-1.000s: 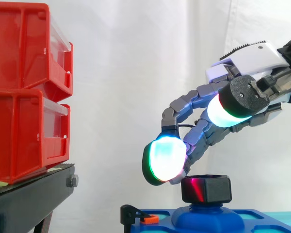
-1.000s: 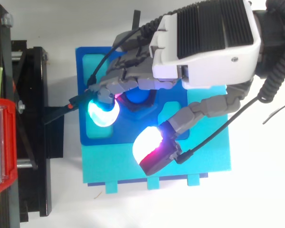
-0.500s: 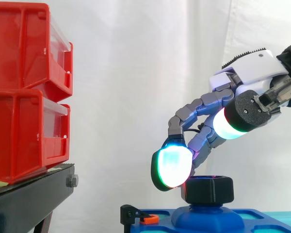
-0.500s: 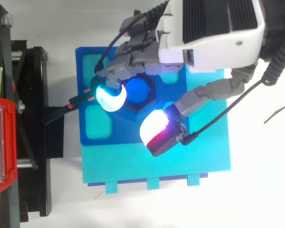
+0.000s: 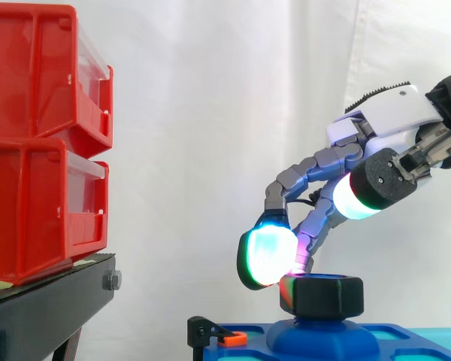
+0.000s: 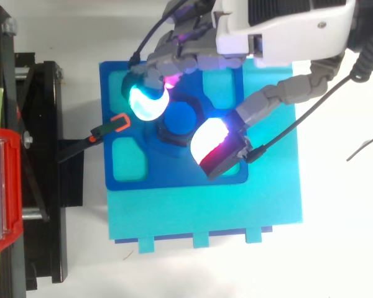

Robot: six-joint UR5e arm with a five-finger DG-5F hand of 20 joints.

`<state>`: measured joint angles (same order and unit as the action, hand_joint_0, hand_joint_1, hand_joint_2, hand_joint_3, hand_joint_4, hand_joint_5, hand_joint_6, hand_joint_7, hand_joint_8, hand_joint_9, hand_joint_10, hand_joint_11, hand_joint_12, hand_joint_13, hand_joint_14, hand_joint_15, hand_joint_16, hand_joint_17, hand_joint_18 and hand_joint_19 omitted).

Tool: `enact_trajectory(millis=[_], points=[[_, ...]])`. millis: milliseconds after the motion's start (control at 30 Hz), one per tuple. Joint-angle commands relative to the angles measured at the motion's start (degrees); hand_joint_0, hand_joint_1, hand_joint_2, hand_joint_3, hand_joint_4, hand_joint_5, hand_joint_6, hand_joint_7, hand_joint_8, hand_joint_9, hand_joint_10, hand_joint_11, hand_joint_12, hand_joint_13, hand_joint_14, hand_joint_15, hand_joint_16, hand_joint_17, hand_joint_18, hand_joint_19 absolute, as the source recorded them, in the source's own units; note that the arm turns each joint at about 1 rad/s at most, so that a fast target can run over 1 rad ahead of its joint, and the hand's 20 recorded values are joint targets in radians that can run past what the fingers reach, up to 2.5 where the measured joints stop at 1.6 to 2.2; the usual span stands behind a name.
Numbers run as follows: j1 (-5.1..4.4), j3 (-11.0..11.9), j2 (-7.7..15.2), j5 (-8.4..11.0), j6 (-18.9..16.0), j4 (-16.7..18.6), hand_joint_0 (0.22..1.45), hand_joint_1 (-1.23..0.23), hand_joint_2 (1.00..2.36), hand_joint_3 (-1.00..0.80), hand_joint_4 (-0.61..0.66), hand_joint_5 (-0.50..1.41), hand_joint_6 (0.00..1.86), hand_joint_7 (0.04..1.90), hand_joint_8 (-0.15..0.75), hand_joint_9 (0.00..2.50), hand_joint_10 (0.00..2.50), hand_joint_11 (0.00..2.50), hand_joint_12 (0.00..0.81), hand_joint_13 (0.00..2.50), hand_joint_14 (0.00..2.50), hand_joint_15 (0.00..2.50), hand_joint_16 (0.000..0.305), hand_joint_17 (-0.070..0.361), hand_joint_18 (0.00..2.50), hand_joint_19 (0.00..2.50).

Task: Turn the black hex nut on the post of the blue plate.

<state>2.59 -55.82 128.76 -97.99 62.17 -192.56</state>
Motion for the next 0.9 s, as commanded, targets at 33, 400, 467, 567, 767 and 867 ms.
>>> enact_trajectory(millis=[33,400,467,567,767,867], points=[[0.66,0.0,0.0,-0.62,0.8,-0.1,0.50,-0.40,1.00,-0.50,0.24,-0.15,0.50,0.91,0.264,0.68,0.01,0.30,0.361,0.48,0.01,0.12,0.055,0.123,0.29,0.11],[2.51,1.4,0.0,-2.03,3.0,-2.1,0.50,-0.40,1.00,-0.50,0.23,-0.15,0.50,0.91,0.264,0.68,0.01,0.30,0.359,0.48,0.00,0.12,0.054,0.123,0.29,0.12],[2.60,2.3,0.0,-2.03,3.0,-2.8,0.50,-0.40,1.00,-0.50,0.24,-0.15,0.50,0.91,0.265,0.68,0.01,0.30,0.360,0.48,0.00,0.12,0.055,0.123,0.29,0.12],[2.51,2.9,0.0,-1.86,3.0,-2.9,0.50,-0.40,1.00,-0.50,0.23,-0.15,0.50,0.91,0.267,0.68,0.01,0.29,0.359,0.48,0.00,0.12,0.054,0.123,0.29,0.11],[1.98,3.6,0.0,-1.68,2.3,-2.7,0.50,-0.40,1.00,-0.50,0.24,-0.15,0.50,0.91,0.264,0.68,0.01,0.30,0.359,0.48,0.00,0.12,0.055,0.123,0.29,0.12],[1.81,3.6,0.0,-1.68,1.8,-2.3,0.50,-0.40,1.00,-0.50,0.23,-0.15,0.50,0.91,0.265,0.68,0.01,0.30,0.359,0.48,0.00,0.12,0.055,0.123,0.29,0.11]])
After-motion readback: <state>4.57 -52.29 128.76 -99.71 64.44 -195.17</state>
